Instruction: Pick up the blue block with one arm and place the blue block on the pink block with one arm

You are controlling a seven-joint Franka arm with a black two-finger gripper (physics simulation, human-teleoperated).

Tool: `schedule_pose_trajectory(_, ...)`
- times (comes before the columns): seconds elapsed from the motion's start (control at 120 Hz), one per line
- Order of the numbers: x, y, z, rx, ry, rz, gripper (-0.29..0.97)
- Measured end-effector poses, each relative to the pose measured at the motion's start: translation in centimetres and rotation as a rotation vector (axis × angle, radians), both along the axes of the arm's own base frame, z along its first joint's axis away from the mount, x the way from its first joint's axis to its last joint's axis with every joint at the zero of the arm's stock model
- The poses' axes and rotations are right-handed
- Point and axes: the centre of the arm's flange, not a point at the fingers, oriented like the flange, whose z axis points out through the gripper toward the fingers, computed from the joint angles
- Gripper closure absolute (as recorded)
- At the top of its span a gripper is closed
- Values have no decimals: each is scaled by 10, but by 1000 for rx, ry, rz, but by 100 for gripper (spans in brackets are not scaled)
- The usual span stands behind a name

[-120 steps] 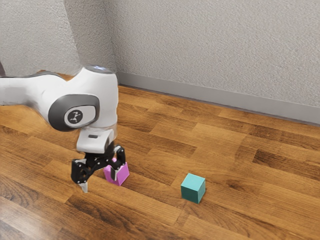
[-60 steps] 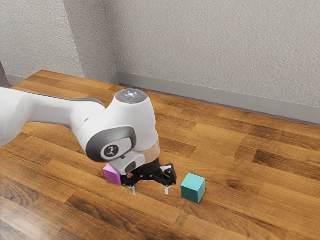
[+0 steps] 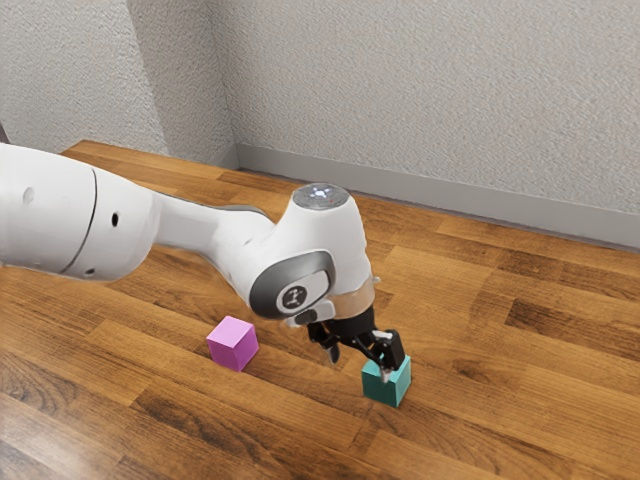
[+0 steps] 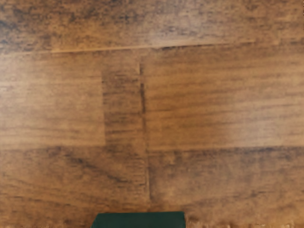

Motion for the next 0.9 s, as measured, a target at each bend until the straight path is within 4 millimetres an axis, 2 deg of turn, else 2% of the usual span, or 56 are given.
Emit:
schedule_pose_trajectory(0.15,13,-8,-1,-16,-35,-58,0)
schedule_pose_trajectory(0.283,19,-11,-12,-26,-66,-91,0)
schedule_pose_trajectory(0.458,30,4,-9,-21,-61,-38,0)
schedule_pose_trajectory(0.9,45,-3,-29,-21,-26,37,0)
